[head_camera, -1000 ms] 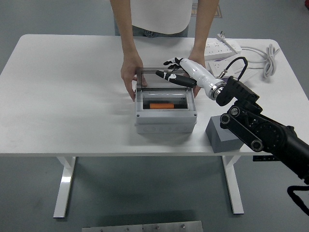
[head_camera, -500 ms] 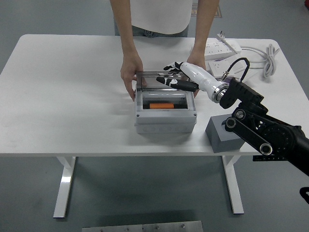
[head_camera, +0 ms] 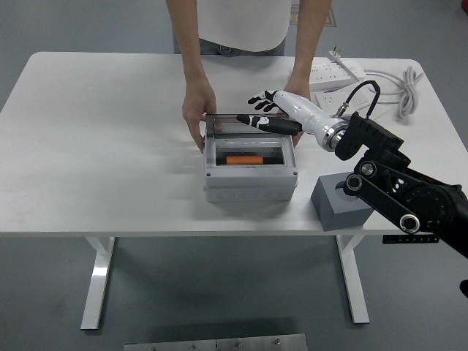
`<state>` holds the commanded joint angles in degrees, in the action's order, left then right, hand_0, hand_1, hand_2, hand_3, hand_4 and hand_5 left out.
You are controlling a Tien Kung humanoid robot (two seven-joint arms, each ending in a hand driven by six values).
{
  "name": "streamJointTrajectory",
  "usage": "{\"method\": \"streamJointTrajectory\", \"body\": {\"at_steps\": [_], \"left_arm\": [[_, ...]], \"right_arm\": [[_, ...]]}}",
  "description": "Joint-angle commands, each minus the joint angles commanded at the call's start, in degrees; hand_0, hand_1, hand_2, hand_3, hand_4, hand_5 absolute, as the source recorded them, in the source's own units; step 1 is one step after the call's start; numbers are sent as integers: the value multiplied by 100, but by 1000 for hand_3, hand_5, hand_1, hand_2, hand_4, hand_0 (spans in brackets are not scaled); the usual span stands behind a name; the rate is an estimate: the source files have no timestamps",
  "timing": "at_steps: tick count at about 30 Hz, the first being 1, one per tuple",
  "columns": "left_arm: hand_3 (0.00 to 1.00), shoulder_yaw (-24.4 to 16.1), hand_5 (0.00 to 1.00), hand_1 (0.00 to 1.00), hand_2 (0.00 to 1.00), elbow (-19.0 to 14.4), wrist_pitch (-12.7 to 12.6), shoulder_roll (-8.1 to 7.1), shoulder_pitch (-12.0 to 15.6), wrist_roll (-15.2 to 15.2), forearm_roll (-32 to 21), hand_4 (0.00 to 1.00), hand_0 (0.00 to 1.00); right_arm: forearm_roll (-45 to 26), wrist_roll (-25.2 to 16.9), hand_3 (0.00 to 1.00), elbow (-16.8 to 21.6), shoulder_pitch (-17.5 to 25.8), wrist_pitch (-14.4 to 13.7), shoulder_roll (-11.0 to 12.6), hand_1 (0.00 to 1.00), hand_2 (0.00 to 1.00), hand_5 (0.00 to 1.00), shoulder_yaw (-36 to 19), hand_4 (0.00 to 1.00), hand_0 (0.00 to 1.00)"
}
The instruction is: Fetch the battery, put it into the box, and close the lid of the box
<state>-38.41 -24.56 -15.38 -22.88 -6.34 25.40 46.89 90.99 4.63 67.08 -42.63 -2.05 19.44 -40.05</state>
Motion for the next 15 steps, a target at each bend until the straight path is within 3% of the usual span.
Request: {"method": "streamJointTrajectory", "body": {"at_steps": [7,15], "left_arm": [[551,2,2,698,586,-4,-2,19,29,9,-4,506,623],[551,-17,2,697,585,-7,12,32,46,29,31,506,623]], "right_arm": [[25,105,816,119,26,46,7,733,759,998,9,993,884],[-8,558,814,472,65,299,119,732,759,998,-60,989,883]]}}
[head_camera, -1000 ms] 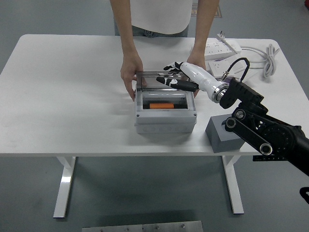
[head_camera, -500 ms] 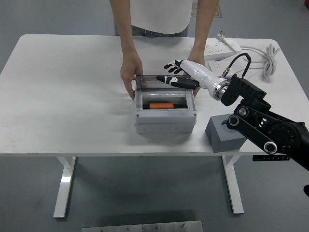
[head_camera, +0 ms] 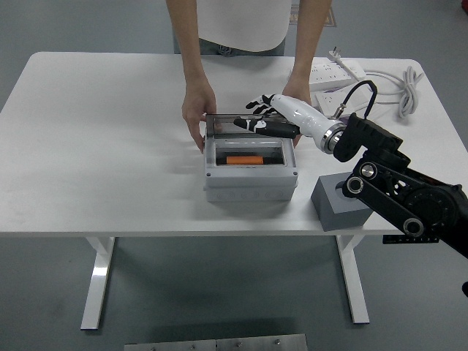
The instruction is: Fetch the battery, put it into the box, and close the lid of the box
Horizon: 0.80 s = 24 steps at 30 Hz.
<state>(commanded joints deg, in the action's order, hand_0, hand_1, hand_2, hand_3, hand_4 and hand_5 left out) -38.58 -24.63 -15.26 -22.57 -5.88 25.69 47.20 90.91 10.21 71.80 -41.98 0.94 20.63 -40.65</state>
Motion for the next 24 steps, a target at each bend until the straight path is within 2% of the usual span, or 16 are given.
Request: {"method": "streamJointTrajectory", "body": {"at_steps": [8,9,14,15,20,21,24], "left_arm": [[551,-4,2,697,585,0,5,9,3,5,16,505,624],[551,-4,2,697,585,0,6,10,3,6,17,505,623],[551,-4,2,697,585,-1,11,16,-3,9,25,505,623],[552,-3,2,697,586,-1,11,16,-3,8,25,506,624],[552,-7,2,697,586,-1,15,18,-11,14,34,506,624],[552,-6,2,697,585,-1,16,19,-15,14,35,506,624],[552,-1,2,697,585,0,17,21,-27,11,35,506,624]], "right_arm": [[23,203,815,192,50,50,86,724,758,998,-104,986,855],[28,212,806,207,54,48,92,688,737,998,-115,976,727],[52,264,806,302,86,58,124,688,737,998,-179,976,727],[54,275,798,314,93,62,128,625,705,998,-187,972,645],[61,317,798,376,134,80,145,625,705,998,-218,972,645],[60,319,789,383,141,79,146,522,663,998,-224,966,591],[61,321,789,394,162,75,148,522,663,998,-239,966,591]]}}
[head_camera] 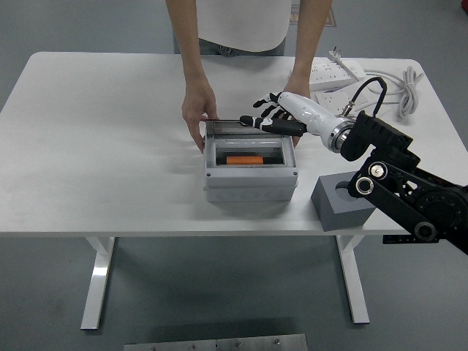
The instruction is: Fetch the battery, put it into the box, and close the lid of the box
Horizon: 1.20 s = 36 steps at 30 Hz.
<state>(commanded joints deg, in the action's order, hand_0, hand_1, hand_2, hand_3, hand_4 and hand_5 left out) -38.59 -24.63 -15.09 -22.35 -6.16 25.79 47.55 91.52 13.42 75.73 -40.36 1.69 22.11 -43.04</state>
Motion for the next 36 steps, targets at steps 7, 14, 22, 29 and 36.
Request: {"method": "streamJointTrajectory", "body": {"at_steps": [7,14,22,29,36], "left_arm": [[551,-6,2,698,585,-1,12,6,-16,8,21,506,624],[552,10,2,697,585,-3,14,17,-25,15,7,506,624],[551,19,2,698,585,-5,12,32,-36,24,1,506,624],[550,12,2,698,586,-5,9,27,-33,32,15,506,624],[551,31,2,698,586,-5,0,33,-31,21,-14,507,624]], "right_arm": [[1,14,783,10,26,7,7,512,658,998,-31,963,574],[-3,16,785,-15,95,11,0,498,657,998,-70,958,564],[-19,13,782,-28,189,12,-12,491,656,998,-78,930,555],[-13,17,779,-20,212,8,-13,492,656,998,-114,924,555],[-24,23,778,-23,236,11,-21,489,656,998,-101,923,555]]}}
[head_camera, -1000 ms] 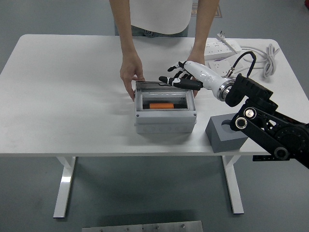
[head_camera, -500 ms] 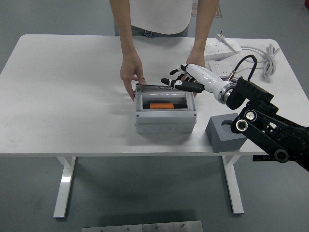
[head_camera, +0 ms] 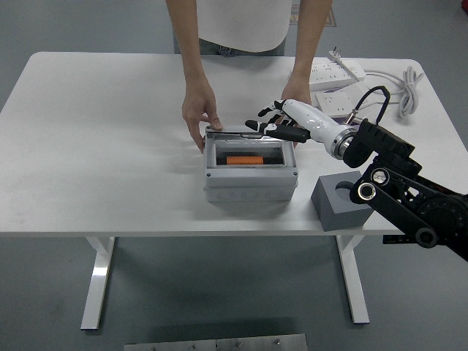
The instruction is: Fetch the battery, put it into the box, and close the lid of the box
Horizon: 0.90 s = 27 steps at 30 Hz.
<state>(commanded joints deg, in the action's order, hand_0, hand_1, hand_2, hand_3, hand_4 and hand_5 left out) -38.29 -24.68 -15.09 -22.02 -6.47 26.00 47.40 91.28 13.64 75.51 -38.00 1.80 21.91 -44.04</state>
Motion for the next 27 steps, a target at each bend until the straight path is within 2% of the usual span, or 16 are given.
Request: {"method": "streamJointTrajectory", "body": {"at_steps": [21,27], "left_arm": [[550,-2,2,697,584,3,-7,-2,2,-7,10,505,623],[550,-4,2,697,584,4,0,11,-4,-7,17,505,623]], "right_arm": [[-3,-11,776,-30,79,-7,-8,482,655,998,-51,919,524],[137,28,774,34,286,33,46,478,653,998,-517,919,519]]}}
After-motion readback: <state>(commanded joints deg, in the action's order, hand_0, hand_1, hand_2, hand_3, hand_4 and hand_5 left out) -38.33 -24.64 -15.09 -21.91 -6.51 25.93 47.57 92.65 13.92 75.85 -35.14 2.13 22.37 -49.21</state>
